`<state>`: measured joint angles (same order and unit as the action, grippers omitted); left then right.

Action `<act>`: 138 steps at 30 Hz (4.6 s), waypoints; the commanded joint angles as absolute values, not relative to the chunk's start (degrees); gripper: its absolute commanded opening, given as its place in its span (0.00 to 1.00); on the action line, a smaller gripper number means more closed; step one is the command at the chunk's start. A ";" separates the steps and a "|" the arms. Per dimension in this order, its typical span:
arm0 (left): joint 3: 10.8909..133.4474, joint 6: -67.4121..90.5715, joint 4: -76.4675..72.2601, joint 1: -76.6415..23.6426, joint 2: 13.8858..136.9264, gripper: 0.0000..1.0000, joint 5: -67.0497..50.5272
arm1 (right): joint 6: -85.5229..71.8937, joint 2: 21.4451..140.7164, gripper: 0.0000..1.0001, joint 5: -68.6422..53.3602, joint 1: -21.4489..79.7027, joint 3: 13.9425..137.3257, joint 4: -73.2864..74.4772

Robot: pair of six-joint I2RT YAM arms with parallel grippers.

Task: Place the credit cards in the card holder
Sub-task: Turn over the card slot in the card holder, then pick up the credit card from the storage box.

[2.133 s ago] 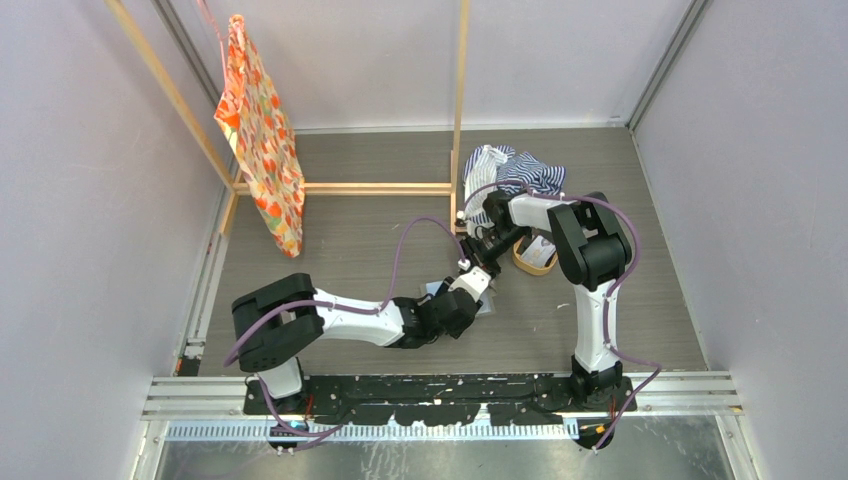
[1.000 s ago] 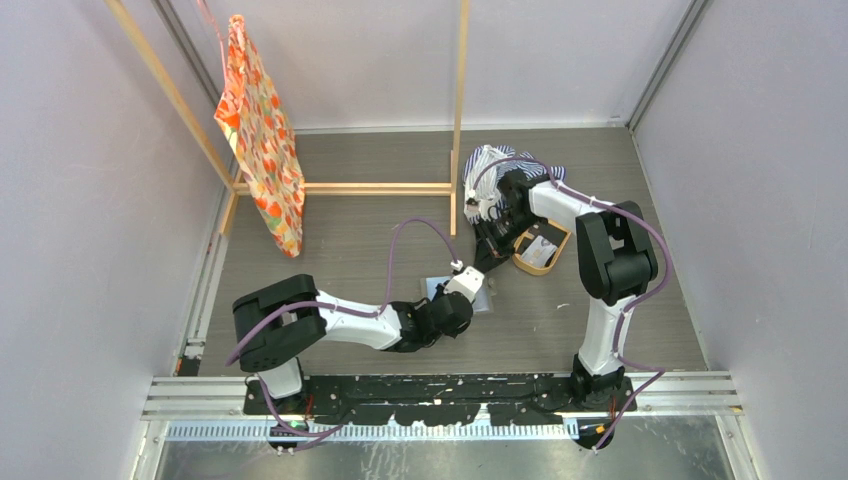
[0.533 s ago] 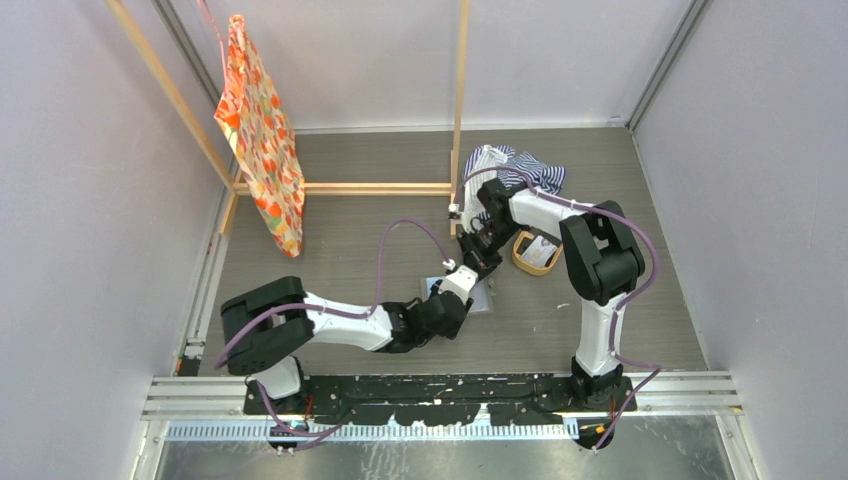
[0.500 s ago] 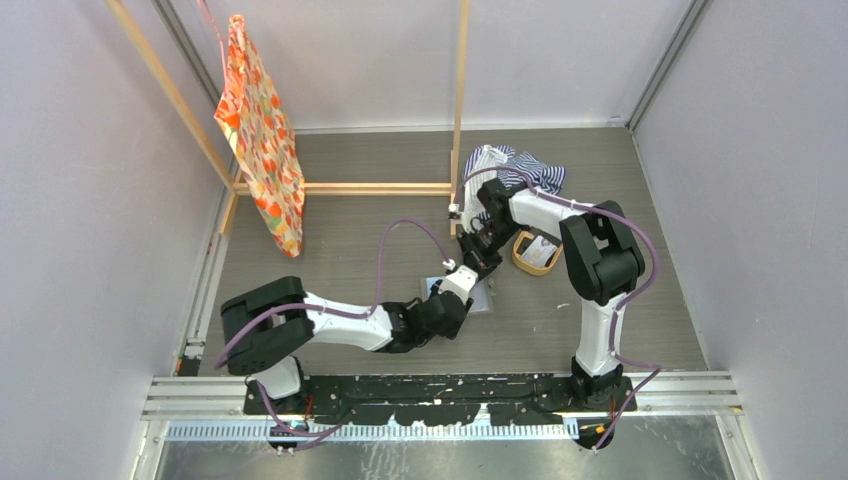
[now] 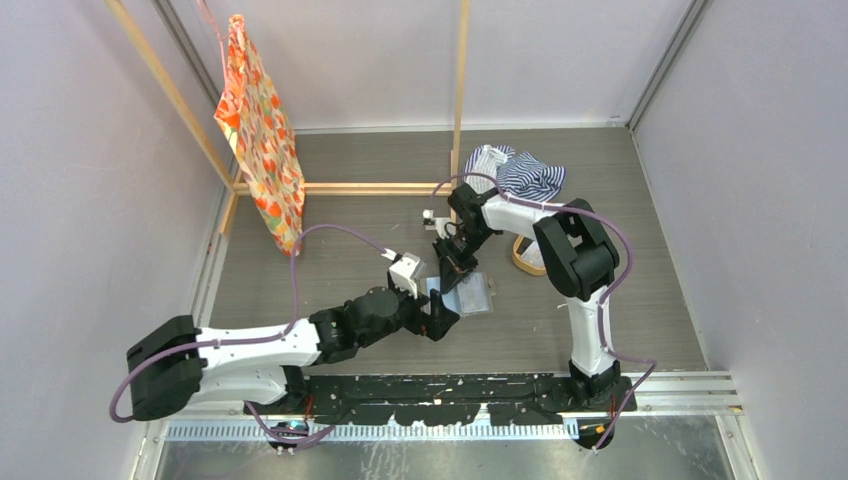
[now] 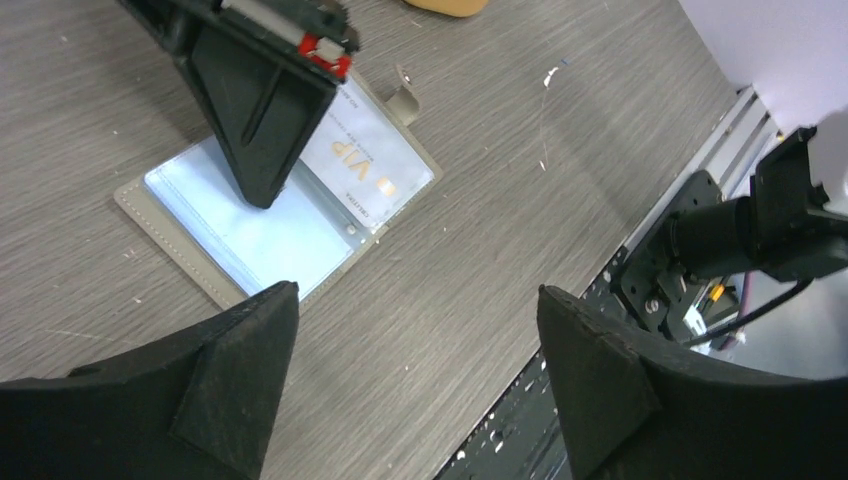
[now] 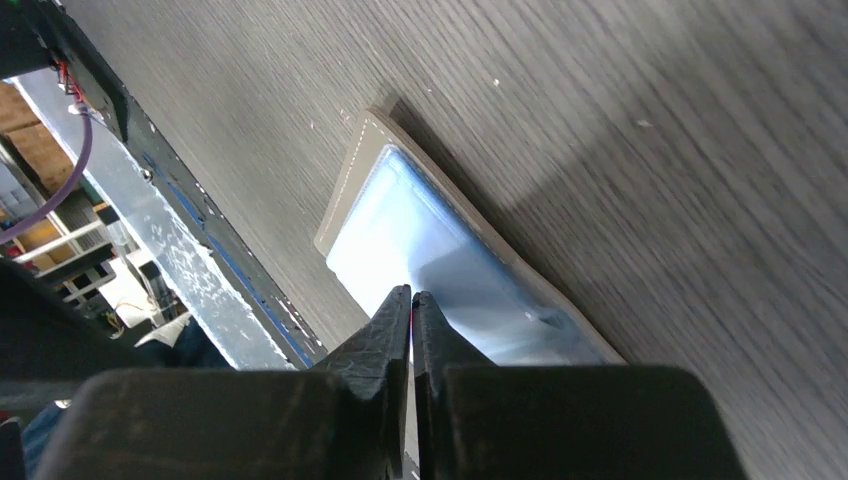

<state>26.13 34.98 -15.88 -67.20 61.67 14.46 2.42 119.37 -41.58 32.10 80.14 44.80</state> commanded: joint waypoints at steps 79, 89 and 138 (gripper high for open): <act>41.44 48.86 -31.90 -40.61 89.55 0.82 -30.51 | 31.46 108.58 0.63 -40.12 -1.93 84.98 65.54; 45.41 49.11 -33.27 -40.69 93.47 0.81 -31.92 | 32.49 108.68 0.53 -44.61 -1.93 85.25 68.78; 50.06 49.49 -35.61 -44.74 101.62 0.65 -27.81 | 31.56 115.78 0.76 -20.51 -1.50 90.37 56.76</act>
